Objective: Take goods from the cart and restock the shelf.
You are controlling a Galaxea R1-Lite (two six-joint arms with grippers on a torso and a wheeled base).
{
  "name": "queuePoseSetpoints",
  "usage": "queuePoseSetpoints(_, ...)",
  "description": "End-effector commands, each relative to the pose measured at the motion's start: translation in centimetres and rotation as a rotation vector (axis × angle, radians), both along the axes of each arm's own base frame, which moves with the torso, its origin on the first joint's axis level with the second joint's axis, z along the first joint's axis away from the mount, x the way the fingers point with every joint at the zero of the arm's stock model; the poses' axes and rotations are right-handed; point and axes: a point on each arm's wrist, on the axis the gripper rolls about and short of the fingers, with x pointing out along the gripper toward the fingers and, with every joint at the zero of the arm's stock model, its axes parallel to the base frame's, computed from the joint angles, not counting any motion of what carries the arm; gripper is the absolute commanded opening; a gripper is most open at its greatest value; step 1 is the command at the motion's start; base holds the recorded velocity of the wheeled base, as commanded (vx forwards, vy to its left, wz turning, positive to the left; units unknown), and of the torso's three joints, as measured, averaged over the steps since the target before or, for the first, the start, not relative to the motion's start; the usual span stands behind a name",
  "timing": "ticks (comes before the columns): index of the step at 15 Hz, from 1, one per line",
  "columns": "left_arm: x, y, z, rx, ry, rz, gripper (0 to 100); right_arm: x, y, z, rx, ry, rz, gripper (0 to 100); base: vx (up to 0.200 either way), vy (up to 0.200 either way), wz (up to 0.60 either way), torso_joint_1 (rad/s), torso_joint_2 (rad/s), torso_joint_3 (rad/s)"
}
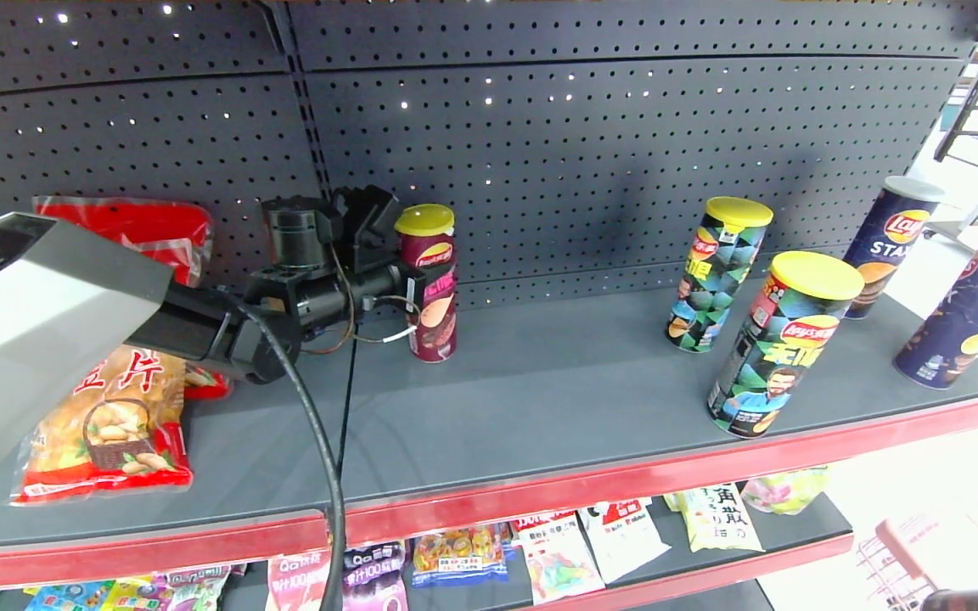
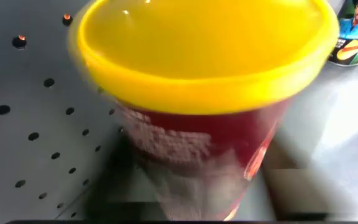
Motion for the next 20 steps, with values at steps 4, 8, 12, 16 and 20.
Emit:
queuePoseSetpoints(4,-1.2,0.4,1.2,-0.047,0.021,-0.063,0,0.0,0.0,0.0,-0.001,0.0,0.001,0,0.0,0.0,0.0,0.0,0.0,0.0)
queuePoseSetpoints(8,-4.5,2.4,3.0,-0.094,0.065,-0.174,0,-0.1,0.0,-0.1,-0.002,0.014,0.004,0,0.0,0.0,0.0,0.0,0.0,0.0)
queuePoseSetpoints(12,-9.1,4.5,2.6,-0.057,0.06,-0.265,0,-0.1,0.0,-0.1,-0.002,0.012,0.004,0,0.0,0.0,0.0,0.0,0.0,0.0)
queuePoseSetpoints(16,-11.5,4.9,1.8,-0.064,0.016,-0.348,0,-0.1,0.0,-0.1,-0.004,0.015,0.004,0,0.0,0.0,0.0,0.0,0.0,0.0)
queuePoseSetpoints(20,-12.8,4.9,-0.1,-0.063,0.027,-0.357,0,-0.1,0.0,-0.1,-0.005,0.011,0.002,0,0.0,0.0,0.0,0.0,0.0,0.0)
